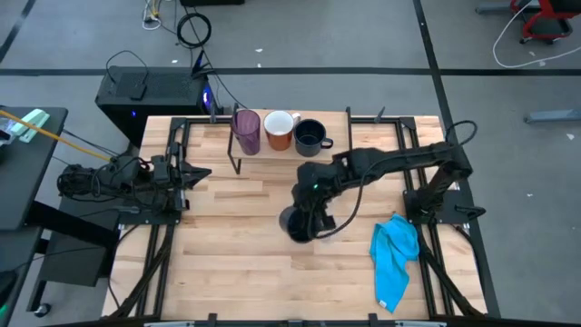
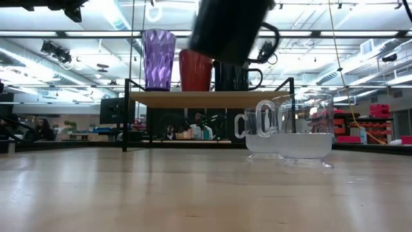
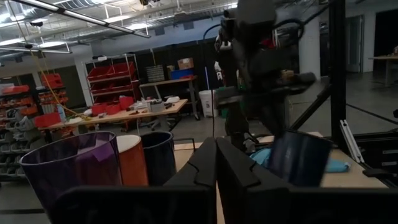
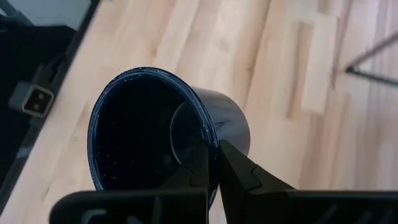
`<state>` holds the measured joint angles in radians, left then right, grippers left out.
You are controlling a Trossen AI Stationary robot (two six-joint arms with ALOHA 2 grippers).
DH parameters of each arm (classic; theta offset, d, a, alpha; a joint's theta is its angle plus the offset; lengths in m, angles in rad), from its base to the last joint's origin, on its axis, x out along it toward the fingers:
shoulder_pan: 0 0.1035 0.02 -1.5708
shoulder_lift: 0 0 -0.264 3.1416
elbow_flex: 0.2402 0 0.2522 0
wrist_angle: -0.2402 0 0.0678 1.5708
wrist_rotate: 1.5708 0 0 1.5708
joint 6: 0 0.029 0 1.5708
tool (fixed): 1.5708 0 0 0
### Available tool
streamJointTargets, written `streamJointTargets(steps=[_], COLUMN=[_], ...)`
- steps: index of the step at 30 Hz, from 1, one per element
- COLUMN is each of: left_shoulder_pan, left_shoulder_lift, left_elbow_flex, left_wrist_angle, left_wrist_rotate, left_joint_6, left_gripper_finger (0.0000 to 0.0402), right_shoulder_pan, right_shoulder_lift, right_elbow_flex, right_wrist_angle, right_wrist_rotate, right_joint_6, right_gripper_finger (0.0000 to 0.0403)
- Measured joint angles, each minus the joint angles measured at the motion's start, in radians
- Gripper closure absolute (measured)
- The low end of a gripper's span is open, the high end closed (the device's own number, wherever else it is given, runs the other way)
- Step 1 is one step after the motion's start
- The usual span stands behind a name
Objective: Stack small to large cups/mugs on shelf
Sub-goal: Align the dark blue mug with the other dark blue mug on the shelf
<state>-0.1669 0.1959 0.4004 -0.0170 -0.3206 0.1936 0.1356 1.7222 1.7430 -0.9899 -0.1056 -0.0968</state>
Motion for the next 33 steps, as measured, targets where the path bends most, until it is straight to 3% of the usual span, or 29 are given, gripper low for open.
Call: streamJointTargets(steps=[8,16,25,33], left_shoulder_pan=[0.000,0.000,0.000,0.000], left_shoulder_lift=[0.000,0.000,0.000,0.000], left_elbow_flex=[0.000,0.000,0.000,0.000], left_wrist_angle=[0.000,0.000,0.000,0.000], left_wrist_rotate=[0.000,0.000,0.000,0.000], left_joint_6=[0.000,0.000,0.000,0.000], left_gripper_finger=[0.0374,0.0391,0.0379,0.0389], right_shoulder_pan=[-0.065,-0.202,-0.416,-0.566], right_shoulder_lift=[-0.077,-0.227,-0.382,-0.416], right_elbow_flex=[0.000,0.000,0.002,0.002], right_wrist_angle=[-0.236,-0.363,-0.370,-0.331], right_wrist_rotate=[0.009,0.055,0.089,0.116], right_joint_6=[0.033,0.053,0.017,-0.063], right_gripper_finger=[0.0389,0.0388,0.0388,0.0386])
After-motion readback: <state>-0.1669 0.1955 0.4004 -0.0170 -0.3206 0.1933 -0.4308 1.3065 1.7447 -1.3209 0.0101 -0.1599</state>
